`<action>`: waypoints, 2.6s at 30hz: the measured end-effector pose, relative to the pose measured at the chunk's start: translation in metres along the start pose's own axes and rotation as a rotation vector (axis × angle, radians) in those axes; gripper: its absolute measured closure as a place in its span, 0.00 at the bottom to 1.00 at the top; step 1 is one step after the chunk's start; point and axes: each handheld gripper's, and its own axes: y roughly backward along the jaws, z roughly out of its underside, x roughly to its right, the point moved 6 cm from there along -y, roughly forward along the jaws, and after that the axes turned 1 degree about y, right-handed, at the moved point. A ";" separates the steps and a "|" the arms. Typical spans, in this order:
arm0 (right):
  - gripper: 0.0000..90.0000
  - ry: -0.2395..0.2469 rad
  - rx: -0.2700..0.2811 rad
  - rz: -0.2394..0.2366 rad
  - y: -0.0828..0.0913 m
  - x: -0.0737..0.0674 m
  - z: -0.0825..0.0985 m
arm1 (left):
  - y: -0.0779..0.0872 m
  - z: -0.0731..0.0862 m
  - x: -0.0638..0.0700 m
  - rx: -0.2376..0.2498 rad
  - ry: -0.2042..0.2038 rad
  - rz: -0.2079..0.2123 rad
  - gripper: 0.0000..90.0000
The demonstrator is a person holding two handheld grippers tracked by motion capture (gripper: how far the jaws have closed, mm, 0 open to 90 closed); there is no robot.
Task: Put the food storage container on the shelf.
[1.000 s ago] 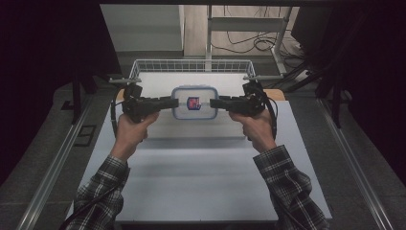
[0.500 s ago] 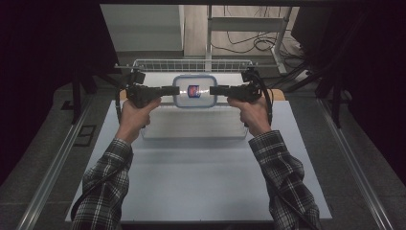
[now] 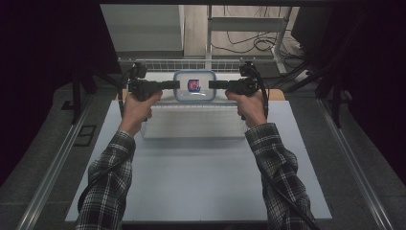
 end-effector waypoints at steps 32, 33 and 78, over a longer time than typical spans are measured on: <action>0.57 0.143 0.025 0.287 -0.001 0.009 -0.015 | -0.011 0.003 0.001 -0.054 -0.104 -0.159 0.56; 0.59 0.150 0.032 0.290 0.000 0.009 -0.015 | -0.007 0.004 0.002 -0.043 -0.128 -0.177 0.55; 0.74 0.320 -0.031 0.302 -0.019 -0.012 0.041 | 0.043 0.238 0.027 -0.086 -0.438 -0.279 0.01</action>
